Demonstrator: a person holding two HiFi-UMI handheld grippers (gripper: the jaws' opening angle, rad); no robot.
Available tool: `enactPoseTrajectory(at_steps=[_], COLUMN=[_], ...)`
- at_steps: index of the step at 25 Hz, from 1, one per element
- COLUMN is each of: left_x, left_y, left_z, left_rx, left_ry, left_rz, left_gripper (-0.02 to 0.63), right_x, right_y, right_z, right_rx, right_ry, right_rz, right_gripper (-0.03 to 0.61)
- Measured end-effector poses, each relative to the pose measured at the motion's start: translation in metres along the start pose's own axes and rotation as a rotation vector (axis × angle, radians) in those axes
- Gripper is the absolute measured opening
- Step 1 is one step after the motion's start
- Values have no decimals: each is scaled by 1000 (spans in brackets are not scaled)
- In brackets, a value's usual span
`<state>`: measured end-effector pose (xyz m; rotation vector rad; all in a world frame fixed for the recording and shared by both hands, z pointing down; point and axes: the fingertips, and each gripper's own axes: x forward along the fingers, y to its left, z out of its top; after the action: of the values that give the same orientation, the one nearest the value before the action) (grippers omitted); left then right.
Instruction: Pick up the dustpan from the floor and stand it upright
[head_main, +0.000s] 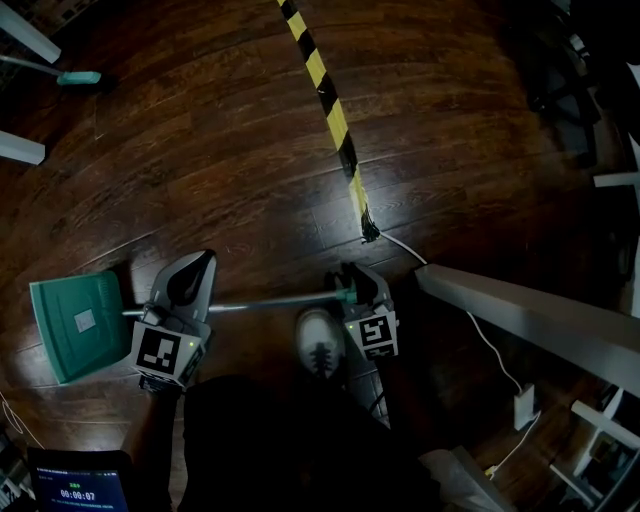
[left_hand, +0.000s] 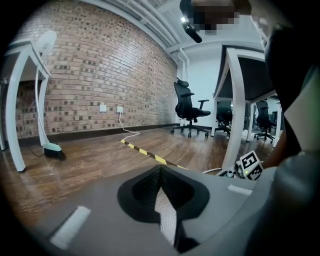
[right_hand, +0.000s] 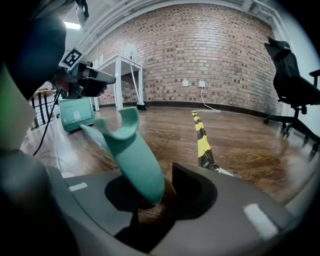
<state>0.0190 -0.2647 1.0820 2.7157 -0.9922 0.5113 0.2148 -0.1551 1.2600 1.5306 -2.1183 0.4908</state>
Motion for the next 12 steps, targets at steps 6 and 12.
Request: enactPoseTrajectory(at_steps=[6,12], left_x=[-5,-24], left_y=[8,22], left_z=[10,53], left_rx=[8,27], left_ry=[15,-21], left_rz=[8,36], left_gripper=[0,0], right_x=[5,-5], right_y=[-8,-32], right_z=[29,94], right_rx=[-24,-56], right_ry=[-24,-52], right_rz=[-15,-57], right_gripper=[77,74])
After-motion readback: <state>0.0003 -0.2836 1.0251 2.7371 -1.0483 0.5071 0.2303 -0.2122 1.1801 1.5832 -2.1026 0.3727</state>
